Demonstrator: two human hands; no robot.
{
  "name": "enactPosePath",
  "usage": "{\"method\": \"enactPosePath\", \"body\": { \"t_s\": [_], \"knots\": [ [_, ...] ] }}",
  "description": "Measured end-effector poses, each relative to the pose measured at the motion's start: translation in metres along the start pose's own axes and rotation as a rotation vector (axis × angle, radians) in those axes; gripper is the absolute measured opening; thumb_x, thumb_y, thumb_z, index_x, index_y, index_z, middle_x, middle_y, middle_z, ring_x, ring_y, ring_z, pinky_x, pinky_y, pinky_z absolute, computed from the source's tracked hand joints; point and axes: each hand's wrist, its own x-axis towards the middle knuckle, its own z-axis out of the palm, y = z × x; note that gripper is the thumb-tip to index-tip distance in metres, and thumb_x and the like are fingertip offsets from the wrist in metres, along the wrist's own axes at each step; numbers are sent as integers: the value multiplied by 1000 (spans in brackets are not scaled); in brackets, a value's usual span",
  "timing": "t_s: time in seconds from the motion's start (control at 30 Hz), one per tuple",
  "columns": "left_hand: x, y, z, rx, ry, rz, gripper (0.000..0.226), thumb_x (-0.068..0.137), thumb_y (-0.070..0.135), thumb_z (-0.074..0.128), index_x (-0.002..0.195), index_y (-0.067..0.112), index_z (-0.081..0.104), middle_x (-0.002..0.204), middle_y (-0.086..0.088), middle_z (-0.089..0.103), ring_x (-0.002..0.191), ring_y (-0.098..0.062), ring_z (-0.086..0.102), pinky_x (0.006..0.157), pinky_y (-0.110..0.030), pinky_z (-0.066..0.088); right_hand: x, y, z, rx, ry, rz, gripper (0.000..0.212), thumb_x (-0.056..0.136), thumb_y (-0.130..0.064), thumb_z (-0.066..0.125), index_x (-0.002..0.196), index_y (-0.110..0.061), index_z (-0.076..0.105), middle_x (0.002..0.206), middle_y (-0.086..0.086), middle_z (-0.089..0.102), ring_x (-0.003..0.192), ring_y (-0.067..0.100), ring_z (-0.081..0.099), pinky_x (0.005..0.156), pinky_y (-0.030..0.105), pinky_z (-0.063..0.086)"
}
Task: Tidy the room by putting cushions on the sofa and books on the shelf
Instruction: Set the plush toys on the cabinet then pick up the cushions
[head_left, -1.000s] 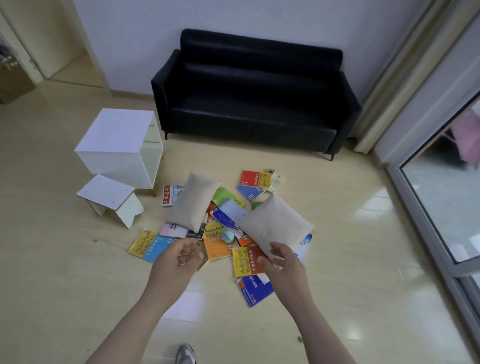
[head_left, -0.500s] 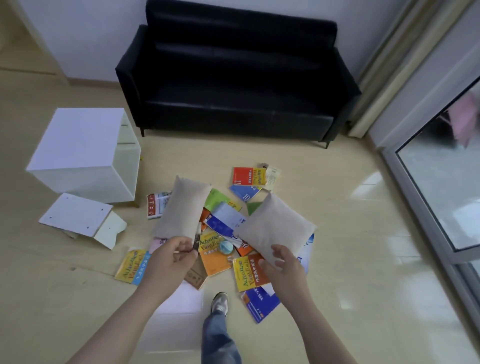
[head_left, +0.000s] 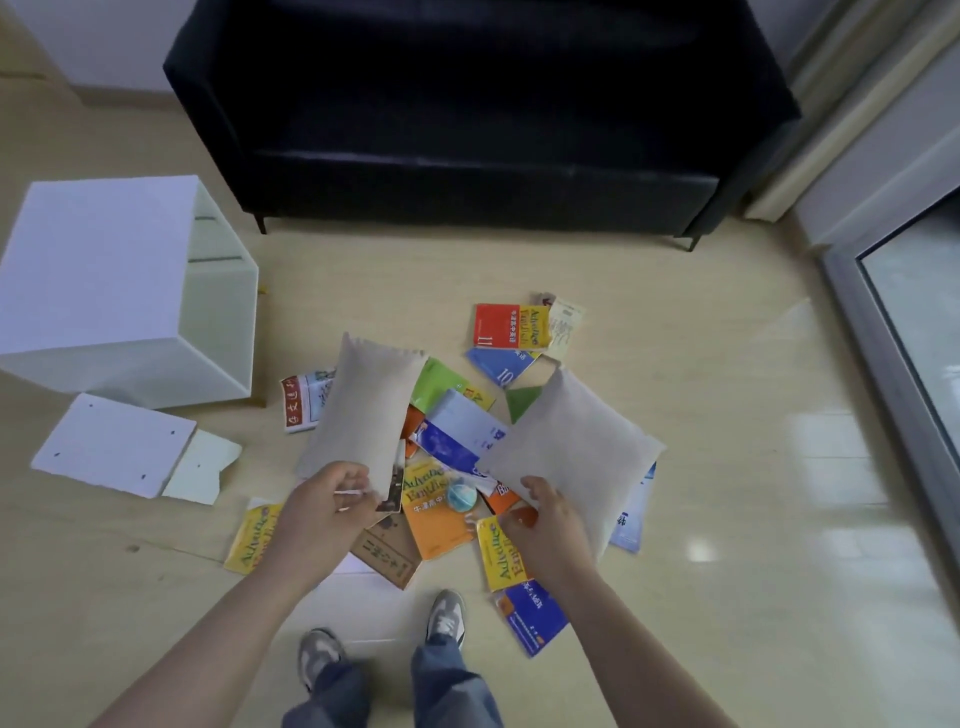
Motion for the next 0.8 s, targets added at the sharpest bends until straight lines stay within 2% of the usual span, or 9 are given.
{"method": "enactPosePath", "body": {
  "t_s": [0.13,0.2,0.27,0.37,0.5,0.67,0.8],
  "knots": [
    [47,-15,13,37,-57,-6,23,88,14,63,111,13,60,101,3,61,85,-10,57,62,-9,35,42,8,22,-50,-28,16,51,92,-31,60,138,-25,41,140,2,46,115,20,53,86,28,48],
    [68,-25,23,41,-86,-20,24,87,12,63,111,9,61,103,0,62,87,-14,58,65,-16,38,61,14,36,-70,-42,34,52,92,-31,60,139,-23,40,141,2,45,118,20,51,87,25,44],
    [89,-37,33,54,-113,-29,25,87,12,63,112,10,61,108,-3,64,89,-14,58,73,-23,39,79,22,51,-64,-49,60,53,91,-33,61,139,-23,41,142,2,44,119,21,51,89,28,47],
    [125,-61,53,99,-147,-25,27,87,13,62,114,10,60,112,-4,65,92,-14,58,78,-25,39,109,36,80,-79,-57,80,57,89,-34,62,141,-23,41,141,3,44,120,22,51,92,30,47],
    [169,-99,83,142,-181,-13,29,88,16,62,117,10,60,115,-4,64,94,-13,58,80,-26,41,152,59,125,-109,-83,98,60,89,-33,61,143,-23,36,140,6,44,118,24,52,89,30,47],
    [219,-161,130,150,-214,-27,29,88,18,63,116,12,60,116,-5,65,101,-19,62,82,-31,47,207,94,188,-128,-102,116,64,89,-30,64,145,-19,35,142,6,41,123,24,49,92,28,43],
    [255,-212,171,149,-255,-40,28,88,16,63,116,10,59,115,-6,66,102,-20,63,83,-30,47,255,127,247,-139,-129,129,67,86,-34,65,145,-23,34,138,6,43,118,23,52,92,31,48]
  ]
}}
